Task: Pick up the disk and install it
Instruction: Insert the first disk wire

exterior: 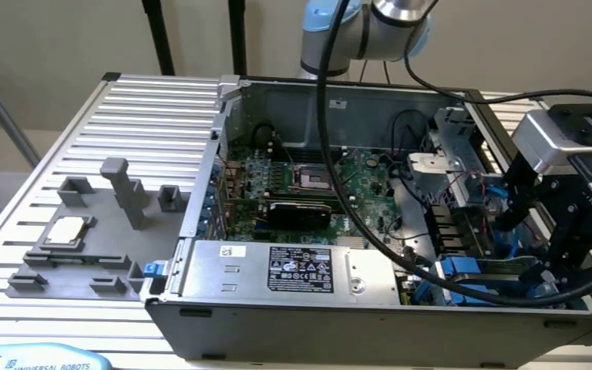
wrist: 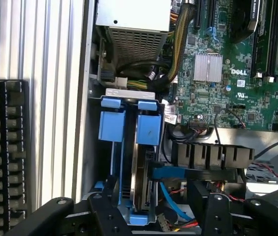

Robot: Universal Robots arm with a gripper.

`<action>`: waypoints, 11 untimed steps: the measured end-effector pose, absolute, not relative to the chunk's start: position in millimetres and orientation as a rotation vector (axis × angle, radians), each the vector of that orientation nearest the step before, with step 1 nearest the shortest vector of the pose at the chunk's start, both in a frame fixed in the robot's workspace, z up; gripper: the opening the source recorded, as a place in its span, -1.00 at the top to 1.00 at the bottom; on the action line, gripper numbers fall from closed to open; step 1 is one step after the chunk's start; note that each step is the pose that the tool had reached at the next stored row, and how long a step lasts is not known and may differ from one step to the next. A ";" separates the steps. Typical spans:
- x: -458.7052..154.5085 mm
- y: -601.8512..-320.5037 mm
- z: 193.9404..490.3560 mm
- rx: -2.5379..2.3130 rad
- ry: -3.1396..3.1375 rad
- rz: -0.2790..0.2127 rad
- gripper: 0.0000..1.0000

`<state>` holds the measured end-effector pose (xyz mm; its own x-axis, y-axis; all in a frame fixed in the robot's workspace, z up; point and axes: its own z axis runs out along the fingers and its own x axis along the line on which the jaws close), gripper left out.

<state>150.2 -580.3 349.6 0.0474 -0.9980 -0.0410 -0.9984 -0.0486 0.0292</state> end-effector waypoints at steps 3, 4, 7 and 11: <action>150.9 -588.9 349.6 -2.261 2.155 0.092 -0.33; 151.5 -591.5 349.6 -2.259 2.153 0.096 -0.33; 155.3 -596.9 349.5 -2.253 2.147 0.108 -0.33; 162.3 -598.3 349.3 -2.244 2.133 0.130 -0.33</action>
<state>162.3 -598.3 349.3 0.0492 -0.9947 -0.0898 -0.9983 -0.0518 0.0268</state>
